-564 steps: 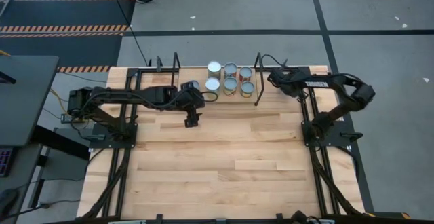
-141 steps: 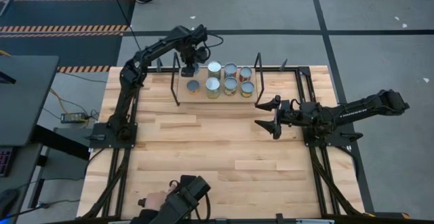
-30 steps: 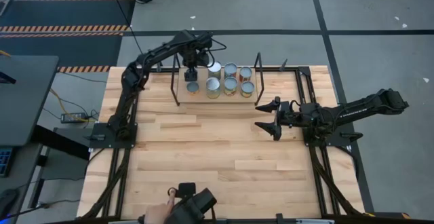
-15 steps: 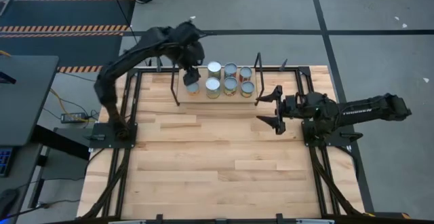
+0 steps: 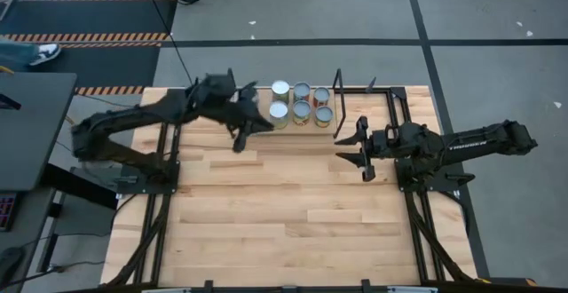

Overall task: Pick and place cans onto a shelf
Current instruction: Return to Home Position

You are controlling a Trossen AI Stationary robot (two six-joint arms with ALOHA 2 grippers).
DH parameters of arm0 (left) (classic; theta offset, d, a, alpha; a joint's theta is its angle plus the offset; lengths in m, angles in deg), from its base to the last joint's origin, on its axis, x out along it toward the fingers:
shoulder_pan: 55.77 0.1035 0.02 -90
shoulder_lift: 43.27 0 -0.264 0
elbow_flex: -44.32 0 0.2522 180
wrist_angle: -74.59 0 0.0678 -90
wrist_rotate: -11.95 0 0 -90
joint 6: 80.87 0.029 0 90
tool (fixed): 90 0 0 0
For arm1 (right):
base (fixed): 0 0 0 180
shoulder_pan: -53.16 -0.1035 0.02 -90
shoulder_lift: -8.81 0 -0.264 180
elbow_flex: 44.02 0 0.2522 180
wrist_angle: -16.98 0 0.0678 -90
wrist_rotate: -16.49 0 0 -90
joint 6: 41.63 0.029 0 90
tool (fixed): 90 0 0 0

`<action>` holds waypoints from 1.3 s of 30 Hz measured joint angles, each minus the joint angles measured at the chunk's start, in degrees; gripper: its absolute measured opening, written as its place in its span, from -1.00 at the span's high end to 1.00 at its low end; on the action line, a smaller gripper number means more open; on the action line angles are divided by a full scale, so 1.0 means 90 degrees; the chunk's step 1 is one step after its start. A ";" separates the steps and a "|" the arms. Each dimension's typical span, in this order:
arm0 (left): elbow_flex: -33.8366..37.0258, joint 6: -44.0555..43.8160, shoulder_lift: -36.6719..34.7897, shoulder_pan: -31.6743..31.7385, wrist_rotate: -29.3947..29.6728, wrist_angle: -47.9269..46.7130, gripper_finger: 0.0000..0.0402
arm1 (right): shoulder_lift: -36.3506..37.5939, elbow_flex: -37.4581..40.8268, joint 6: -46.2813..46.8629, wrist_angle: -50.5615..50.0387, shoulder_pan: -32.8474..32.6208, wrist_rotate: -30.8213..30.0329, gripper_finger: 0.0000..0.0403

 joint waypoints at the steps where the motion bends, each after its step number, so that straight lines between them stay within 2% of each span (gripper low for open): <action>1: 0.0389 -0.0076 -0.0216 -0.0061 -0.0003 0.0559 0.86 | -0.0002 0.0001 0.0004 -0.0154 -0.0022 -0.0042 0.31; 3: 0.1049 -0.0156 -0.0603 -0.0145 0.0082 0.1480 0.94 | -0.0037 0.0007 -0.0045 -0.0398 -0.0020 -0.0251 0.44; 5: 0.1506 -0.0254 -0.0879 -0.0205 0.0388 0.1921 0.97 | -0.0056 0.0007 -0.0057 -0.0579 0.0010 -0.0569 0.52; 10: 0.2203 -0.1182 -0.1135 -0.0248 0.1036 0.2032 0.92 | -0.0056 0.0007 0.0762 -0.1285 0.0008 -0.0757 0.58; 12: 0.2342 -0.1428 -0.1133 -0.0160 0.1228 0.2000 0.89 | -0.0070 0.0010 0.0788 -0.1446 0.0012 -0.0735 0.58; 14: 0.2485 -0.1416 -0.1136 -0.0061 0.1154 0.1988 0.87 | -0.0033 0.0010 0.0708 -0.1404 0.0077 -0.0825 0.57; 17: 0.2766 -0.1160 -0.1348 0.0043 0.0451 0.2006 0.86 | 0.0124 0.0009 0.0564 -0.1295 0.0273 -0.0833 0.57; 20: 0.3169 -0.0932 -0.1723 0.0038 -0.0165 0.2404 0.87 | 0.0373 0.0010 0.0410 -0.1571 0.0576 -0.0337 0.57; 25: 0.3976 -0.0906 -0.2685 0.0057 0.0211 0.3246 0.88 | 0.0849 0.0010 0.0305 -0.2022 0.1168 0.0521 0.57; 31: 0.4609 -0.0848 -0.3364 0.0053 0.1094 0.3031 0.85 | 0.1306 0.0010 -0.0265 -0.2346 0.1452 0.0315 0.57; 35: 0.5063 -0.0942 -0.3703 0.0055 0.1016 0.3042 0.88 | 0.1667 0.0015 -0.0381 -0.2534 0.1457 0.0297 0.57; 39: 0.5879 -0.0957 -0.4296 0.0066 0.0970 0.3925 0.88 | 0.2129 0.0384 -0.0166 -0.2485 0.1453 0.0319 0.57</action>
